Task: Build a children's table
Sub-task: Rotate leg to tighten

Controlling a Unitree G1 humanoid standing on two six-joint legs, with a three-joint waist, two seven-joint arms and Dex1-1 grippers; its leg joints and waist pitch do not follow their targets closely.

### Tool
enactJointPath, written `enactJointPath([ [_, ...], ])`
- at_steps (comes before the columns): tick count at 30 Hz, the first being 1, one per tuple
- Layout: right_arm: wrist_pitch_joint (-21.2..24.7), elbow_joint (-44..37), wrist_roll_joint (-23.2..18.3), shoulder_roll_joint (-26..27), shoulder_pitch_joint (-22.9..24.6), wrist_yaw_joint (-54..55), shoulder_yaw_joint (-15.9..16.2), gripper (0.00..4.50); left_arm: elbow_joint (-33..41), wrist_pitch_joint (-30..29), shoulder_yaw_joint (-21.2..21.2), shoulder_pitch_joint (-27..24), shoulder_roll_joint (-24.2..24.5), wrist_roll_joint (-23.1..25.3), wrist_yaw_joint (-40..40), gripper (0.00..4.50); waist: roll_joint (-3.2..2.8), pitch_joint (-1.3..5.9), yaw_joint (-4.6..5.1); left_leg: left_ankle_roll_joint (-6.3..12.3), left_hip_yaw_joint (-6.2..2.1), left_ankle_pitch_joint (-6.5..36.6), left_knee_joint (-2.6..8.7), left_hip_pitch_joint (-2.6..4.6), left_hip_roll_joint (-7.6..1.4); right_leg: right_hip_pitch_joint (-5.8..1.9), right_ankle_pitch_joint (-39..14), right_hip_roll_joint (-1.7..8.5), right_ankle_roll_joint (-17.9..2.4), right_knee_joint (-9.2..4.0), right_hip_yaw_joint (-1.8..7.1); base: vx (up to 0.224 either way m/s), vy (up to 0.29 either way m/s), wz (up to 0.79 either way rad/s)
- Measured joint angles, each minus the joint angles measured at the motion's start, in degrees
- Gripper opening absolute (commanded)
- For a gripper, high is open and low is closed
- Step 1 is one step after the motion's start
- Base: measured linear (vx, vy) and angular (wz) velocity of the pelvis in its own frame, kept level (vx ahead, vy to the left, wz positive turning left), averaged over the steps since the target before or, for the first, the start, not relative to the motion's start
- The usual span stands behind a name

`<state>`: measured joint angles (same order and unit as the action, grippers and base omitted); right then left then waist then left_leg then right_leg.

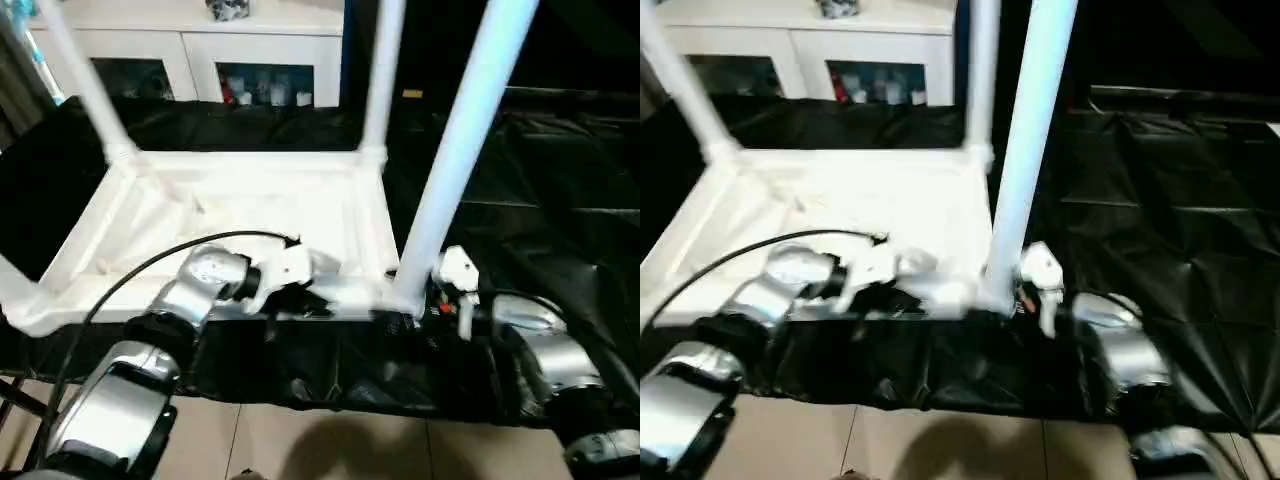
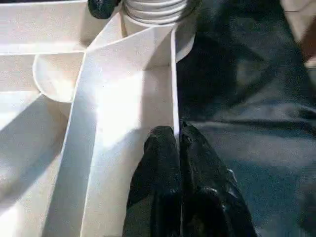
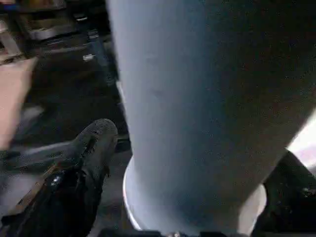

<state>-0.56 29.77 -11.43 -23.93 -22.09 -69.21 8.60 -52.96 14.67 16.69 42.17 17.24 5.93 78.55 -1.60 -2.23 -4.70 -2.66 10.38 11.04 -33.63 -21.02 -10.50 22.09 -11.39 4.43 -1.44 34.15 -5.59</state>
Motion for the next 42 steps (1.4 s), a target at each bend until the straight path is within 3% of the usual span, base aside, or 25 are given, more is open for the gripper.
enactJointPath([
  [4, 1.1, -1.0, -0.2, -0.9, 0.1, -2.8, 0.9, 3.16, 0.0, 0.9, 0.0, -0.2, 0.6, -0.1, 2.2, 0.0, 0.01, 0.0, -0.44, -0.01, 0.04, 0.0, 0.0, 0.02, -0.05, 0.0, 0.0, 0.0, 0.0, 0.03, -0.02, 0.0, 0.0, 0.0],
  [12, 1.7, -1.9, -0.2, -0.9, 0.5, -3.2, 0.9, 3.16, 0.0, 1.4, 0.1, -0.3, 1.1, -0.3, 3.1, 0.0, 0.01, 0.0, -0.47, -0.01, 0.06, 0.0, 0.0, 0.01, -0.05, 0.0, 0.0, 0.0, 0.0, 0.02, -0.02, 0.0, 0.0, 0.0],
  [17, 2.4, -3.0, -0.7, 0.5, 2.1, -1.4, 0.0, 2.83, 0.0, 1.2, -0.1, -0.5, 0.4, -0.5, 2.1, 0.0, 0.01, 0.0, -0.59, -0.01, 0.07, 0.0, 0.0, 0.04, -0.06, -0.02, 0.0, 0.0, 0.0, 0.03, -0.02, 0.0, 0.0, 0.0],
  [25, 0.0, 2.7, 2.1, 8.7, 1.4, 23.9, -7.2, 2.75, -1.6, -6.7, -1.1, 1.3, -5.1, 2.7, -13.1, 0.0, 0.06, 0.0, 0.21, -0.41, 0.22, 0.1, -0.09, 0.63, -0.01, -0.39, 0.1, 0.06, 0.1, -0.02, 0.16, 0.0, 0.0, 0.0],
  [28, 0.6, 5.2, 3.0, 12.2, -0.6, 34.8, -9.5, 2.75, -1.7, -9.7, -1.2, 1.8, -7.9, 3.2, -19.2, 0.0, 0.06, 0.0, 1.1, -0.41, 0.23, 0.1, -0.07, 0.68, 0.02, -0.41, 0.2, 0.06, 0.1, -0.04, 0.2, 0.0, 0.0, 0.0],
  [33, 1.0, 8.7, 5.0, 16.6, -3.9, 48.7, -12.0, 2.75, -2.0, -12.4, -1.2, 2.5, -11.2, 4.4, -25.8, 0.0, -0.02, 0.08, 1.52, -0.42, 0.22, 0.1, 0.03, 0.85, 0.04, -0.58, 0.2, 0.06, 0.1, -0.03, 0.2, 0.0, 0.0, 0.0],
  [34, 0.8, 9.4, 5.2, 17.4, -4.5, 50.3, -12.5, 3.1, -2.0, -12.6, -1.2, 2.5, -11.5, 4.5, -26.5, 0.0, -0.04, 0.09, 1.54, -0.42, 0.22, 0.1, 0.05, 0.88, 0.03, -0.6, 0.2, 0.06, 0.2, -0.04, 0.2, 0.0, 0.0, 0.0],
  [42, -2.3, 10.7, 5.5, 17.9, -4.7, 48.8, -12.3, 3.91, -0.8, -11.9, -1.3, 2.0, -10.5, 4.4, -25.1, 0.0, -0.09, 0.07, 1.78, -0.41, 0.22, 0.1, 0.15, 0.8, 0.06, -0.53, 0.2, 0.06, 0.1, -0.11, 0.21, 0.0, 0.0, 0.0],
])
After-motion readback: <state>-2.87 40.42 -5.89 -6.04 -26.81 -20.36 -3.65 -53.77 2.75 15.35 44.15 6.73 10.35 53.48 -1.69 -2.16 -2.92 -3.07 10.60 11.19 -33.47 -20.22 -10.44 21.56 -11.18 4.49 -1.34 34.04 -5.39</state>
